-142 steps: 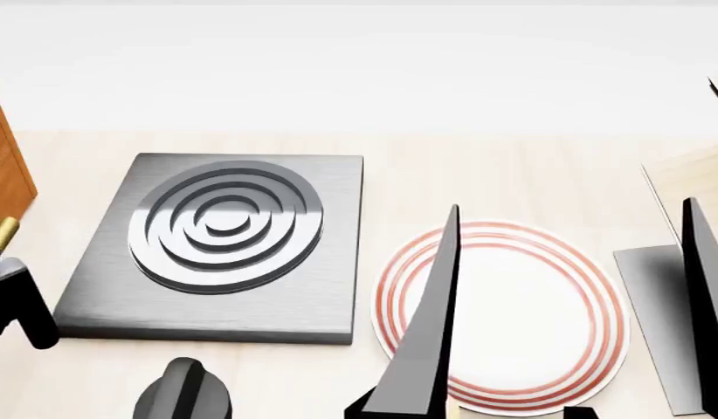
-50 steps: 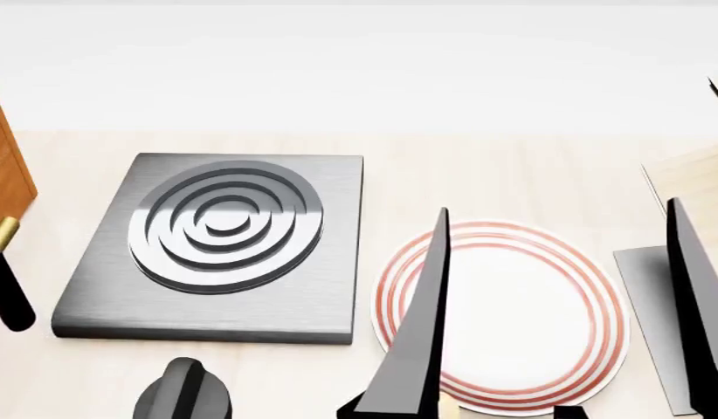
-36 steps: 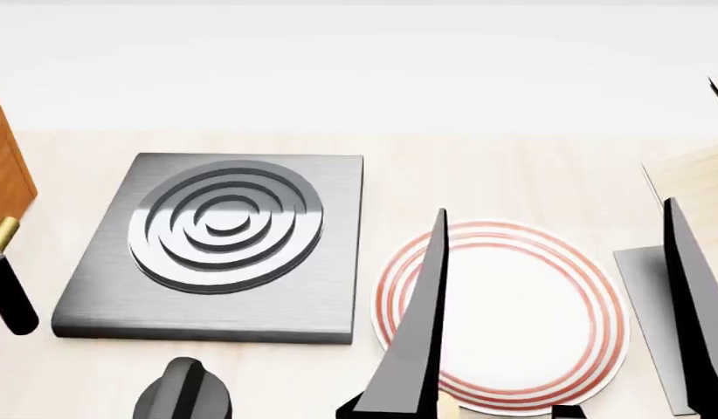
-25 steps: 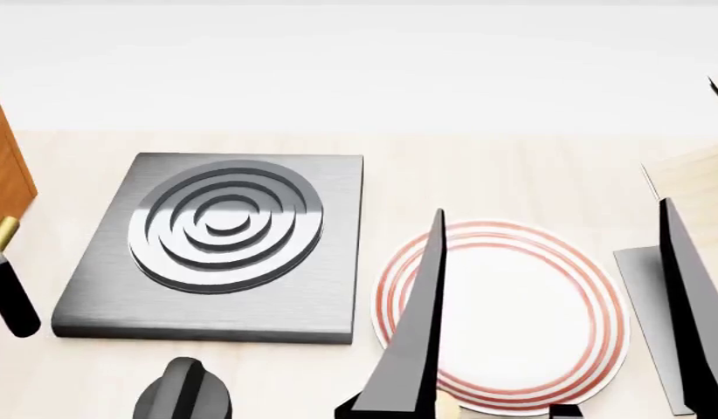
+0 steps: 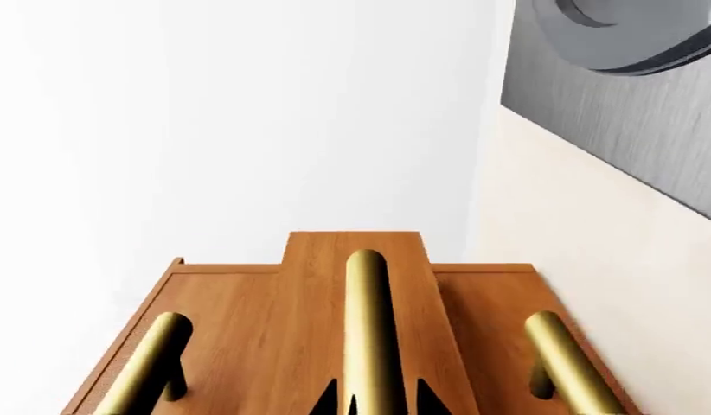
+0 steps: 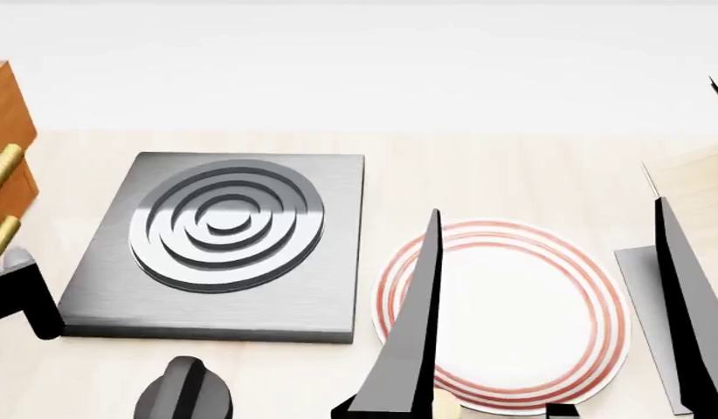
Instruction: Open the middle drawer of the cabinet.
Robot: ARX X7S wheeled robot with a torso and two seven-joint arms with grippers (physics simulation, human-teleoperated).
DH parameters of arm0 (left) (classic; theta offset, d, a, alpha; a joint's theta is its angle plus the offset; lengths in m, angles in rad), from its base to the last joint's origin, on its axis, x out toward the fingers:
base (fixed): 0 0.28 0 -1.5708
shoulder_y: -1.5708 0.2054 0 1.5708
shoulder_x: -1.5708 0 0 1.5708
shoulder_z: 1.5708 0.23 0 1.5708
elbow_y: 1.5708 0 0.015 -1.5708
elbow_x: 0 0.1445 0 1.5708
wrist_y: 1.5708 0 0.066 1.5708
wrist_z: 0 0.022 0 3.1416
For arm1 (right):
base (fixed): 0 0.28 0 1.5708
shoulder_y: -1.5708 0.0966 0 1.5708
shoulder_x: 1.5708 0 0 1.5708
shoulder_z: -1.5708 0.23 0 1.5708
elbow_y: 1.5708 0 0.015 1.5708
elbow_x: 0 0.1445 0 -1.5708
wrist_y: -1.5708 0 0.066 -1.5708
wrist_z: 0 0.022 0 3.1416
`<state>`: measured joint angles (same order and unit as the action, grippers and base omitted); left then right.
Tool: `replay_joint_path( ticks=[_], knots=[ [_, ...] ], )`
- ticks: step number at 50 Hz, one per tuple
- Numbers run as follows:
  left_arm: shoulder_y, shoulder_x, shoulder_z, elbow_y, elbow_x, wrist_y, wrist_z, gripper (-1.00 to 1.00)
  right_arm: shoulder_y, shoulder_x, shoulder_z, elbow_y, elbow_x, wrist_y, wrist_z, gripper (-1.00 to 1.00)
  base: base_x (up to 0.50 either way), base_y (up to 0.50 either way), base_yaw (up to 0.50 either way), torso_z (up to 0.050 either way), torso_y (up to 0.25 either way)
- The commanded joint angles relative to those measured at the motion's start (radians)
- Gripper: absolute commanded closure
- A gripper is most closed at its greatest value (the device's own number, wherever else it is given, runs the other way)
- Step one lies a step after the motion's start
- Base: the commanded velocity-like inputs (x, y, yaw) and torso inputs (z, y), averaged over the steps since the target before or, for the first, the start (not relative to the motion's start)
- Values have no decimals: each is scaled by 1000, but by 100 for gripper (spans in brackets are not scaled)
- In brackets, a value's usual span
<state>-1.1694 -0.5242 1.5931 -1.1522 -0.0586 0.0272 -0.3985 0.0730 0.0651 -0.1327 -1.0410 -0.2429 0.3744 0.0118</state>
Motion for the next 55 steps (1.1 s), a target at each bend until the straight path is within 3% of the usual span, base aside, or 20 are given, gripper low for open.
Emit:
replay_joint_path(
  ticks=[1,18,45,46,55],
  knots=[
    [-113,-69,-81,375,111,-155,-75,100,1,1,-5,4,-1,0,0,-100,0,0,0,0,0],
    [-157,-111,-73,595,140,-274,-35,100,0,-1,-4,1,-1,1,-3,-100,0,0,0,2,9],
    [-129,-80,-70,515,136,-243,-35,100,3,-1,-1,3,2,2,-5,-100,0,0,0,3,10],
    [-129,-81,-70,517,136,-242,-36,-100,3,-1,-1,4,3,2,-4,-100,0,0,0,0,13],
    [-116,-80,-70,509,126,-239,-21,-100,0,2,-2,5,3,-4,0,-100,0,0,0,1,3]
  ],
)
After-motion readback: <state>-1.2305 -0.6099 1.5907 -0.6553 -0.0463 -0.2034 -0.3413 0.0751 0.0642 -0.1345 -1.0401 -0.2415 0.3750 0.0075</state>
